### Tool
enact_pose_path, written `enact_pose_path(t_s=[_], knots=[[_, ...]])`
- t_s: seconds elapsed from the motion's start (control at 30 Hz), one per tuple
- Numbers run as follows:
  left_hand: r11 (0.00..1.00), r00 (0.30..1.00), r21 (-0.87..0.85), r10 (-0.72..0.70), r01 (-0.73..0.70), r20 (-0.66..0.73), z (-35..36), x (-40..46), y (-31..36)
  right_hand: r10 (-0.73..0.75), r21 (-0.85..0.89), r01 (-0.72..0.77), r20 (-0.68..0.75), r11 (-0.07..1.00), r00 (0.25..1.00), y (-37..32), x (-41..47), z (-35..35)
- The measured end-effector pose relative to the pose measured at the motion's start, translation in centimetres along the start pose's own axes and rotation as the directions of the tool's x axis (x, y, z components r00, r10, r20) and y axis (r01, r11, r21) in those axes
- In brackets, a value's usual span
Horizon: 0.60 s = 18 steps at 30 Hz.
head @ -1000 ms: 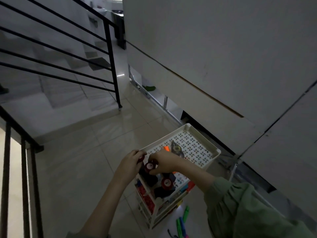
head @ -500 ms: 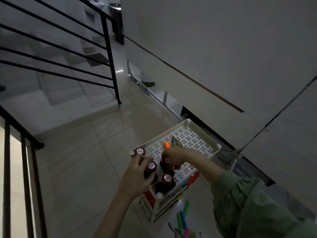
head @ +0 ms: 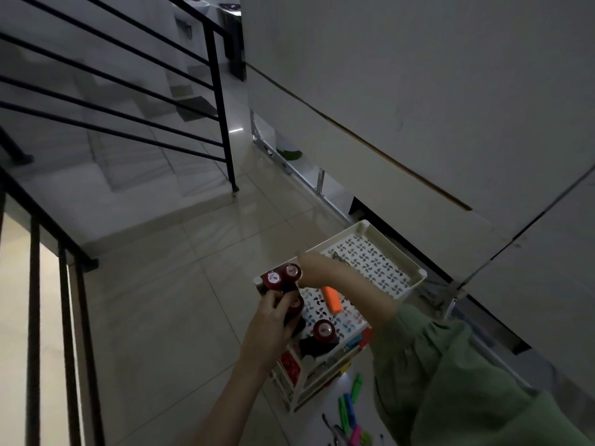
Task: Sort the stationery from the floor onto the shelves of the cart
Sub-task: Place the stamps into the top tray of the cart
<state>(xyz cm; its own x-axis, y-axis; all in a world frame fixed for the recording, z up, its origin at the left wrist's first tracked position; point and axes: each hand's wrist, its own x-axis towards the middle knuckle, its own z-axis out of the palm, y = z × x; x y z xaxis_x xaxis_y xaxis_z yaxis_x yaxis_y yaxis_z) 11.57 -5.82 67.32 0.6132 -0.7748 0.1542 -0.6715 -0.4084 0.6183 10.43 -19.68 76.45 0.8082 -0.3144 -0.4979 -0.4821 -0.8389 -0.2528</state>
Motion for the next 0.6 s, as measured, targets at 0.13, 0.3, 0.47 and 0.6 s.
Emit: enact_pose_path(t_s=[0.13, 0.3, 0.47, 0.6], knots=[[1.000, 1.000, 0.012, 0.017, -0.017, -0.007, 0.0, -0.3, -0.5, 0.079, 0.070, -0.114, 0.384, 0.991, 0.920, 1.5, -3.9, 0.5], [1.000, 1.000, -0.012, 0.019, -0.019, -0.004, 0.2, -0.3, -0.5, -0.008, -0.046, 0.025, 0.334, 0.999, 0.943, 2.2, -4.6, 4.1], [0.999, 1.000, -0.039, 0.014, -0.014, -0.005, 0.4, -0.5, -0.6, 0.080, 0.019, -0.083, 0.095, 0.996, 0.992, 3.3, -4.9, 2.3], [1.000, 1.000, -0.010, 0.006, -0.006, 0.006, 0.4, -0.5, -0.4, 0.115, 0.115, -0.106, -0.072, 0.988, 0.991, 3.8, -3.4, 1.8]])
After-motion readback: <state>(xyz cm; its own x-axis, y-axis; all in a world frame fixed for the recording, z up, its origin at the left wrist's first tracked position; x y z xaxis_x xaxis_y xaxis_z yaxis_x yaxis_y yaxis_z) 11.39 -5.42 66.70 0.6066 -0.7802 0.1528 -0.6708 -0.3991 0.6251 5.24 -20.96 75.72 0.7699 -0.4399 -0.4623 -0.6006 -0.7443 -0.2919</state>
